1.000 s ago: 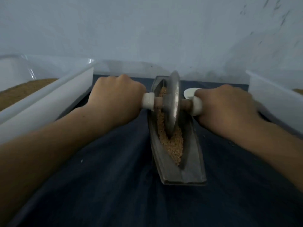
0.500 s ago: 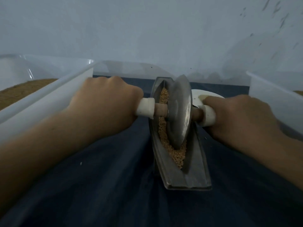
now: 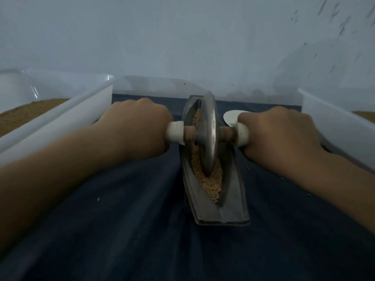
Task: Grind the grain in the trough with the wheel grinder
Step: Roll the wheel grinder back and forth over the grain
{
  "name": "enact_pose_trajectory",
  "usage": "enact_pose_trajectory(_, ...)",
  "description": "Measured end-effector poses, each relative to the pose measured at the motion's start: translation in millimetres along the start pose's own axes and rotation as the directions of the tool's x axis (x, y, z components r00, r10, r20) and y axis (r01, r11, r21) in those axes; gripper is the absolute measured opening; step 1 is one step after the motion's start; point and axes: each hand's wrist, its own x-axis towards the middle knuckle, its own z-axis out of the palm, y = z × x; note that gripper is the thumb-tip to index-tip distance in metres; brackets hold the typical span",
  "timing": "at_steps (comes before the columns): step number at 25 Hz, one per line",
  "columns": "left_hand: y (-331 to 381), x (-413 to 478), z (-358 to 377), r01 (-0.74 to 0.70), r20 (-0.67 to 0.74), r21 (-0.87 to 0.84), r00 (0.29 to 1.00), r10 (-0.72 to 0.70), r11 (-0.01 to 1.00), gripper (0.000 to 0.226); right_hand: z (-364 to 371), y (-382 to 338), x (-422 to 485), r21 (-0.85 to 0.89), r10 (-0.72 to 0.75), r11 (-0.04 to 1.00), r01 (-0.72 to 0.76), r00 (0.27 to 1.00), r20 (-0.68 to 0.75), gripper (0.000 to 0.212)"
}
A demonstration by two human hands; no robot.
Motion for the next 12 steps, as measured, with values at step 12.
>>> enact_pose_trajectory(12,18,-18,-4,-0.026,-0.314,0.163,0.946,0.077,0.986,0.032,-4,1,-24,0.092,0.020,0.996,-0.007,0.990,-0.140,0.038)
